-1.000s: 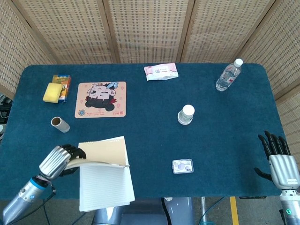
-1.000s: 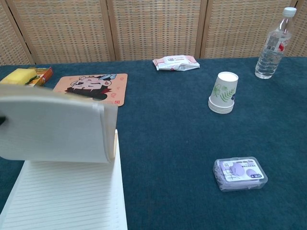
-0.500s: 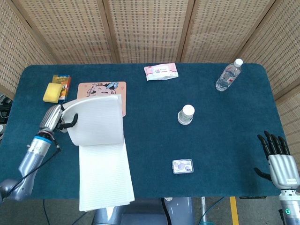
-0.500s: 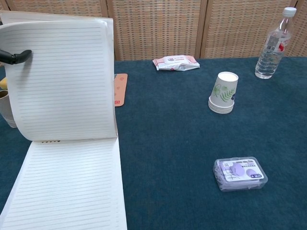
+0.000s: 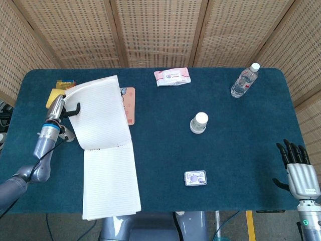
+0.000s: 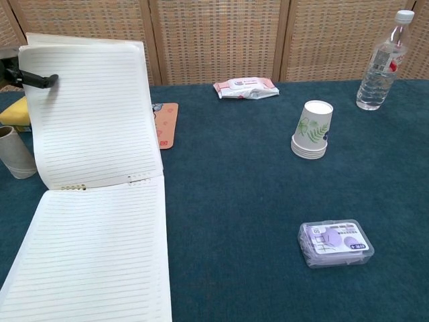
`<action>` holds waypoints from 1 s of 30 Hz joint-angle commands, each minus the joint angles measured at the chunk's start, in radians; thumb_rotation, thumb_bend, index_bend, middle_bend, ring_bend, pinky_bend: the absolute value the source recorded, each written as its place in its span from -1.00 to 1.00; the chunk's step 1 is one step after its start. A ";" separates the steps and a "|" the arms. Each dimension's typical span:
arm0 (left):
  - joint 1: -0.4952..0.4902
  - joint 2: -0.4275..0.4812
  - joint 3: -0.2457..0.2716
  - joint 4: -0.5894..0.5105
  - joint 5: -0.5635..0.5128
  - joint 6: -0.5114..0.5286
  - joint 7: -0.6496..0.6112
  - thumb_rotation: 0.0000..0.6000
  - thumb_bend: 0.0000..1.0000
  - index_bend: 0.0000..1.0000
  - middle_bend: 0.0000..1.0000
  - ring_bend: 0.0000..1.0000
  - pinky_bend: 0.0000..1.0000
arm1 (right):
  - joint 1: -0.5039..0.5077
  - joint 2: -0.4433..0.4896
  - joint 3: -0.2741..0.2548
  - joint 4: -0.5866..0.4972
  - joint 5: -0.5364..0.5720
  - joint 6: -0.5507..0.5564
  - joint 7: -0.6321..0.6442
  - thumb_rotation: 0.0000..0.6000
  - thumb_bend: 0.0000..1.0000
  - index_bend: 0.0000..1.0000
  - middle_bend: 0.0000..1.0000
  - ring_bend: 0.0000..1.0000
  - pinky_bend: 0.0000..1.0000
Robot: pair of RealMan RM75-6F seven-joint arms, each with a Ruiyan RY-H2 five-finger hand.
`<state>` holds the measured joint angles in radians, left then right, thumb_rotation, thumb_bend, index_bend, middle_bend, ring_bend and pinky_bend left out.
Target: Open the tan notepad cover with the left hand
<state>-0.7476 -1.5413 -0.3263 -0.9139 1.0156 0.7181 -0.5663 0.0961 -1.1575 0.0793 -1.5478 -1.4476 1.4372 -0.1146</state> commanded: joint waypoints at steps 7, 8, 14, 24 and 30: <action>-0.004 -0.105 -0.049 0.165 0.073 0.037 -0.195 1.00 -0.98 -1.00 -1.00 -1.00 -1.00 | 0.001 -0.007 -0.001 0.001 0.011 -0.006 -0.014 1.00 -1.00 -1.00 -1.00 -1.00 -1.00; -0.002 -0.105 -0.049 0.170 0.081 0.047 -0.202 1.00 -1.00 -1.00 -1.00 -1.00 -1.00 | 0.001 -0.007 -0.001 0.000 0.010 -0.006 -0.013 1.00 -1.00 -1.00 -1.00 -1.00 -1.00; 0.020 -0.054 -0.054 0.126 0.131 0.108 -0.251 1.00 -1.00 -1.00 -1.00 -1.00 -1.00 | 0.000 -0.005 -0.004 -0.005 -0.002 0.001 -0.012 1.00 -1.00 -1.00 -1.00 -1.00 -1.00; 0.147 0.221 0.039 -0.203 0.289 0.267 -0.121 1.00 -1.00 -1.00 -1.00 -1.00 -1.00 | -0.006 0.004 -0.015 -0.015 -0.030 0.018 0.009 1.00 -1.00 -1.00 -1.00 -1.00 -1.00; 0.333 0.462 0.167 -0.552 0.335 0.448 0.273 1.00 -1.00 -1.00 -1.00 -1.00 -1.00 | -0.009 0.012 -0.016 -0.011 -0.040 0.025 0.039 1.00 -1.00 -1.00 -1.00 -1.00 -1.00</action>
<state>-0.5659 -1.2516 -0.2698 -1.2359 1.2930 1.0147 -0.5489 0.0887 -1.1481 0.0630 -1.5618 -1.4865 1.4600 -0.0824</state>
